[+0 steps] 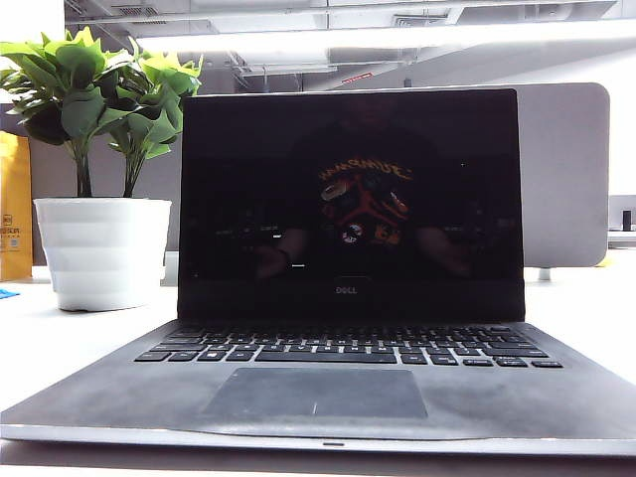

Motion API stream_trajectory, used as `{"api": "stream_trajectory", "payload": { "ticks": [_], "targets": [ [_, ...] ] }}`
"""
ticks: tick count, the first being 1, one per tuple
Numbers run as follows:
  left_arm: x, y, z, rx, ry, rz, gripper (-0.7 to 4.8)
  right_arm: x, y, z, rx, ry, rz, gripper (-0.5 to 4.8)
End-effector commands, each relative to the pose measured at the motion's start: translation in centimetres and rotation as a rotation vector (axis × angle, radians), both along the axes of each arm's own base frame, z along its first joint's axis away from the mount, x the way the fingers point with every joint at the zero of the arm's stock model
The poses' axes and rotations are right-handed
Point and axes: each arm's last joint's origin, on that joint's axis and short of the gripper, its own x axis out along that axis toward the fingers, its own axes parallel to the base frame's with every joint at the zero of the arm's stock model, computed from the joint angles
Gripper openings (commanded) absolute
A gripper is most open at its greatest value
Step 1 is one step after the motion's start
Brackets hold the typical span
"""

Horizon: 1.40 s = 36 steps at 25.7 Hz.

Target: Close the laptop lid.

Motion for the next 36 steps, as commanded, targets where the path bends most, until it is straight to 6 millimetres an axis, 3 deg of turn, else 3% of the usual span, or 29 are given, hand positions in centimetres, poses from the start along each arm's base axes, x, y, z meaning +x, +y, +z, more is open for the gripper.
{"api": "stream_trajectory", "payload": {
  "ticks": [1, 8, 11, 12, 14, 16, 21, 24, 27, 28, 31, 34, 36],
  "targets": [
    [0.0, 0.0, 0.2, 0.0, -0.014, 0.0, -0.05, 0.0, 0.0, 0.1, 0.003, -0.013, -0.003, -0.01],
    [0.0, 0.0, 0.2, -0.001, -0.016, -0.001, -0.05, 0.0, -0.1, 0.1, 0.004, -0.014, -0.048, -0.01],
    [0.0, 0.0, 0.6, -0.13, -0.063, -0.01, -0.05, 0.0, -0.1, 0.2, 0.059, -0.015, -0.041, -0.01],
    [-0.2, -0.1, 1.5, -0.281, -0.147, -0.053, -0.05, -0.1, -0.1, 0.5, 0.147, -0.027, -0.04, -0.01],
    [-0.6, -0.2, 3.2, -0.399, -0.304, -0.147, -0.05, -0.2, 0.0, 1.5, 0.167, -0.064, -0.002, -0.01],
    [-1.3, -0.3, 5.2, -0.409, -0.393, -0.193, -0.05, -0.6, 0.0, 3.1, 0.165, -0.119, 0.009, -0.02],
    [-1.9, -0.3, 10.5, -0.326, -0.399, -0.195, -0.05, -1.6, -0.1, 7.7, 0.167, -0.27, -0.035, -0.02],
    [0.7, -0.5, 12.2, -0.302, -0.274, -0.252, -0.05, -0.3, -0.2, 9.2, 0.169, -0.251, -0.05, -0.02],
    [4.5, -0.7, 12.2, -0.3, -0.176, -0.314, -0.05, 2.8, -0.2, 9.3, 0.166, -0.188, -0.019, -0.02],
    [7.1, -0.8, 11.7, -0.297, -0.131, -0.367, -0.05, 4.9, -0.1, 9.1, 0.162, -0.134, 0.028, -0.02],
    [11.1, -1.1, 10.2, -0.303, -0.041, -0.442, -0.05, 8.0, 0.1, 8.8, 0.156, -0.045, 0.102, -0.02],
    [16.4, -1.3, 7.6, -0.321, 0.063, -0.5, -0.05, 12.4, 0.3, 8.8, 0.159, 0.018, 0.228, -0.01],
    [18.4, -1.5, 6.6, -0.33, 0.108, -0.556, -0.05, 14.1, 0.4, 8.8, 0.147, 0.053, 0.29, -0.01]
  ]
}}
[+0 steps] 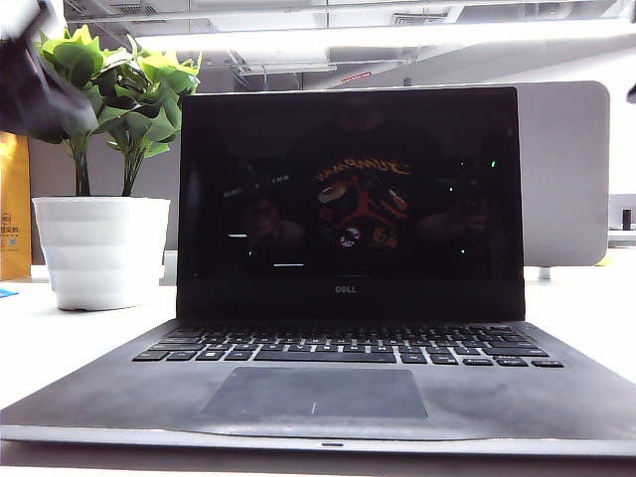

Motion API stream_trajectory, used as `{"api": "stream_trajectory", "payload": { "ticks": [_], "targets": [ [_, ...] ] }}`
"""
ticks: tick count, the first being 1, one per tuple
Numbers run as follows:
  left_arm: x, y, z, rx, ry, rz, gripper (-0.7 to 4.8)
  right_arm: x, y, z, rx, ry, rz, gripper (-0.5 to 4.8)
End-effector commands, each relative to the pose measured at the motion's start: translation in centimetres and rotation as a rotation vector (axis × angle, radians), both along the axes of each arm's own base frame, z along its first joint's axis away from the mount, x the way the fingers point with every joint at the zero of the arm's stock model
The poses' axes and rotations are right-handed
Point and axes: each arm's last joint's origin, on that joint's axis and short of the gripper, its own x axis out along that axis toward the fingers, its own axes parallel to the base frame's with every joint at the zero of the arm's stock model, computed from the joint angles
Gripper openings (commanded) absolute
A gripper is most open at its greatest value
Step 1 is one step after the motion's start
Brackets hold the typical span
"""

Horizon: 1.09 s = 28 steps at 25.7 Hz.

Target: Close the laptop lid.

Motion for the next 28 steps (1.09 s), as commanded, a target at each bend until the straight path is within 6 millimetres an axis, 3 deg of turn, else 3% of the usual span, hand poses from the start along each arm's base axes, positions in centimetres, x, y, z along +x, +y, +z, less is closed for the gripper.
{"api": "stream_trajectory", "payload": {
  "ticks": [1, 6, 13, 22, 28],
  "targets": [
    [2.4, -0.3, -0.3, -0.001, -0.027, -0.109, -0.05, 2.1, 0.3, 0.8, -0.03, -0.028, 0.112, -0.01],
    [6.8, -0.6, -1.5, -0.008, 0.025, -0.252, -0.05, 6.5, 0.7, 0.5, -0.026, 0.022, 0.305, -0.01],
    [8.3, -1.4, -0.2, -0.015, 0.011, -0.478, -0.05, 9.5, 1.1, -0.1, 0.008, 0.061, 0.525, -0.01],
    [8.5, -1.7, -1.0, -0.027, 0.045, -0.587, -0.05, 9.8, 1.2, 0.1, 0.02, 0.068, 0.6, -0.01],
    [8.5, -3.6, -1.2, -0.013, 0.036, -0.64, -0.05, 9.7, 1.3, 0.0, 0.026, 0.077, 0.618, -0.01]
  ]
}}
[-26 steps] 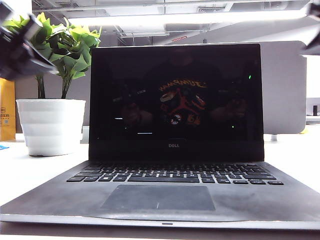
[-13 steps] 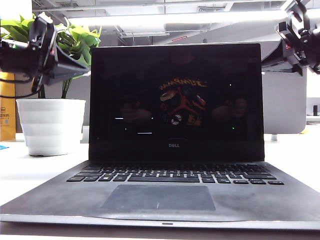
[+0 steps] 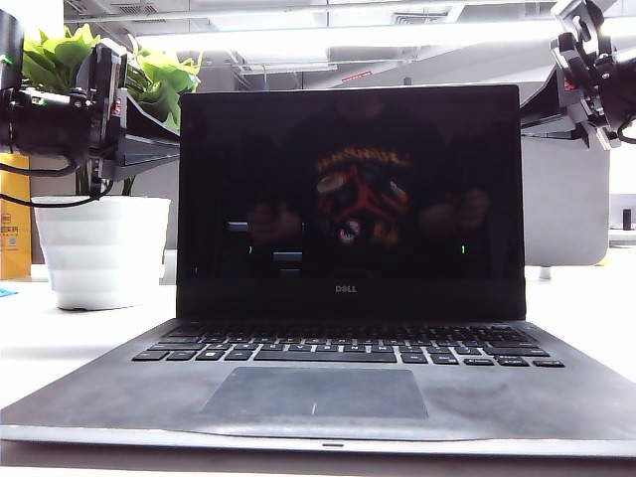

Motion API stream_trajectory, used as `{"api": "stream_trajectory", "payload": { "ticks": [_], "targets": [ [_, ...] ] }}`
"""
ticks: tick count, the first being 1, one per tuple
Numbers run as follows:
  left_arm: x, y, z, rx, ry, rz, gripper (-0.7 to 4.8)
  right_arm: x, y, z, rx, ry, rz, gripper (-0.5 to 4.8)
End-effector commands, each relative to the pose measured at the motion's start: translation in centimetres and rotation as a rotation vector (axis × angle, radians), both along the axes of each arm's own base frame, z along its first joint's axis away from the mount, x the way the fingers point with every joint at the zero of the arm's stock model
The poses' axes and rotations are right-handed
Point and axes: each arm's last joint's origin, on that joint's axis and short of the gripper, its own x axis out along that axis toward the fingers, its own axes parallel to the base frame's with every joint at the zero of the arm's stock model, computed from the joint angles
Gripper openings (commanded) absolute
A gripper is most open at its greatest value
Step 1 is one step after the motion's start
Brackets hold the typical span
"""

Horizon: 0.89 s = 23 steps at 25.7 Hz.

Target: Close the laptop lid.

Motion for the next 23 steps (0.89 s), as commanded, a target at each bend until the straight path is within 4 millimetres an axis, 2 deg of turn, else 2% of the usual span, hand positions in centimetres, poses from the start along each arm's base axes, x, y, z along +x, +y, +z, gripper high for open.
{"api": "stream_trajectory", "payload": {
  "ticks": [1, 9, 13, 23],
  "targets": [
    [0.1, -1.1, 0.5, 0.005, -0.038, -0.035, -0.05, 0.0, 0.0, 0.2, 0.002, -0.008, 0.019, -0.01],
    [-0.1, -1.2, 0.5, -0.017, 0.0, -0.1, -0.05, -0.3, 0.2, -0.2, 0.025, 0.054, 0.098, -0.01],
    [-0.1, -0.6, 0.4, -0.051, 0.077, -0.125, -0.05, -0.5, 0.3, -0.3, 0.05, 0.081, 0.159, -0.01],
    [-0.8, -0.7, 0.2, -0.118, 0.303, -0.351, -0.05, -1.0, 0.4, -1.1, 0.151, 0.295, 0.244, -0.01]
  ]
}}
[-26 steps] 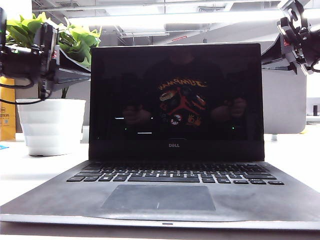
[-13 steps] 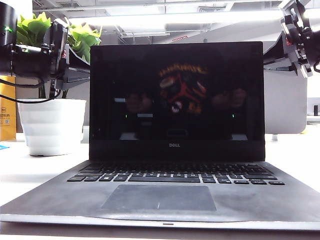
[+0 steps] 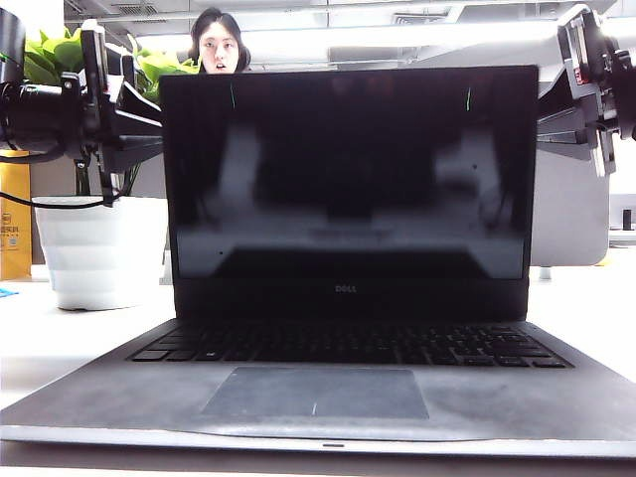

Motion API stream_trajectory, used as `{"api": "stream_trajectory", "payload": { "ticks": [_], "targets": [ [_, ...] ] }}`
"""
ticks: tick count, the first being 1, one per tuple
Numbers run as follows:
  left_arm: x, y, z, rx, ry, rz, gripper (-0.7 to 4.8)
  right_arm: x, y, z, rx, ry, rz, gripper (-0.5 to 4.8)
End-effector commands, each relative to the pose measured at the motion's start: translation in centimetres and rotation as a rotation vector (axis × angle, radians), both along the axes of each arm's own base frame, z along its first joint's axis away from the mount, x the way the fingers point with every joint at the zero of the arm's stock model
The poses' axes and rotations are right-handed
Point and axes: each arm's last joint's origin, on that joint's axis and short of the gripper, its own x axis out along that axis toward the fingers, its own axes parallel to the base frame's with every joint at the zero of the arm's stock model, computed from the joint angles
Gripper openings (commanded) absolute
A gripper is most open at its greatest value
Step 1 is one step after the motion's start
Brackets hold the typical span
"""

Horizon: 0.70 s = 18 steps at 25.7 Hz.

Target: Close the laptop lid.

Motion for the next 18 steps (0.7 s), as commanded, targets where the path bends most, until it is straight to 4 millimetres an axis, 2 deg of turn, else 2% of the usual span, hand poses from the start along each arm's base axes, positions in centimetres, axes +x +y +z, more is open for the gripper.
{"api": "stream_trajectory", "payload": {
  "ticks": [1, 8, 12, 18],
  "targets": [
    [-0.4, -0.4, -0.2, -0.014, 0.071, -0.119, -0.05, -0.4, 0.3, -0.2, 0.032, 0.062, 0.072, -0.02],
    [-0.9, -0.4, -1.5, -0.021, 0.251, -0.162, -0.05, -0.9, 0.4, -1.2, 0.055, 0.206, 0.1, -0.02],
    [-1.2, -1.2, -2.1, -0.019, 0.33, -0.187, -0.05, -1.3, 0.5, -1.6, 0.064, 0.272, 0.108, -0.01],
    [-2.5, -1.2, -4.1, 0.013, 0.432, -0.183, -0.05, -1.8, 0.5, -2.4, 0.064, 0.37, 0.11, -0.02]
  ]
}}
